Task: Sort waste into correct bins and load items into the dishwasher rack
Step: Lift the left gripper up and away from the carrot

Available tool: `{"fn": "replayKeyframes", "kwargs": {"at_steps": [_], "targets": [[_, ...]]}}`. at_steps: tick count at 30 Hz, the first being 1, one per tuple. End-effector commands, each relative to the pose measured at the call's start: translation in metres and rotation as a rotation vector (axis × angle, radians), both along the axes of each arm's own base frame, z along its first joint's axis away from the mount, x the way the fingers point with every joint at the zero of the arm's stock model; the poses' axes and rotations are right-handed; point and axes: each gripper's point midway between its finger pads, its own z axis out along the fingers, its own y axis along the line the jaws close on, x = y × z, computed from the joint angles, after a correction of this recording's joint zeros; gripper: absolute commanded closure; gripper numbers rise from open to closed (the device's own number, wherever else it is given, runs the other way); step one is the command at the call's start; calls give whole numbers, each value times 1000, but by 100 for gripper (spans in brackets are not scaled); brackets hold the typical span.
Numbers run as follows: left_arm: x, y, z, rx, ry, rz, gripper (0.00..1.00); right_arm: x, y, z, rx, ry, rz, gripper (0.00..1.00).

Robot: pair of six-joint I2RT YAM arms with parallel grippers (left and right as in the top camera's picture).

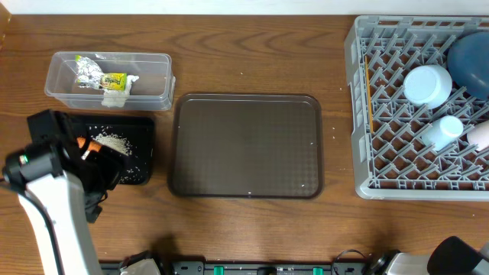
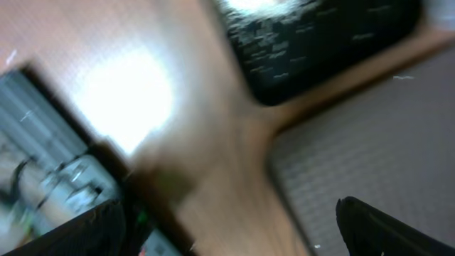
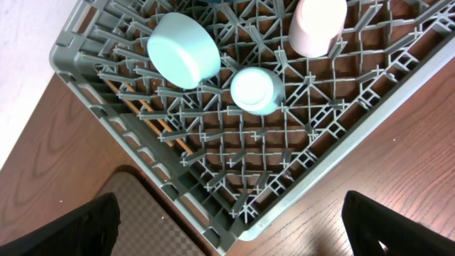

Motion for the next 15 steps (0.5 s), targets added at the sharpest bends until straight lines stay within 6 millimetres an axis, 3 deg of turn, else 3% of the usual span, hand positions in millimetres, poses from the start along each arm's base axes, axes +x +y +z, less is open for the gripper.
{"fn": "replayKeyframes", "kwargs": {"at_steps": [1,7,11,15], "targets": [[12,-12,20,76,-138,-105,2,0,1,0,-10,2,16,1],[40,-55,73,207,-470,-457,2,0,1,0,-10,2,16,1],[42,-76,103,277,-647,-607,2,0,1,0,-10,2,16,1],[35,-83,113,327,-753,-668,2,0,1,0,-10,2,16,1]]}}
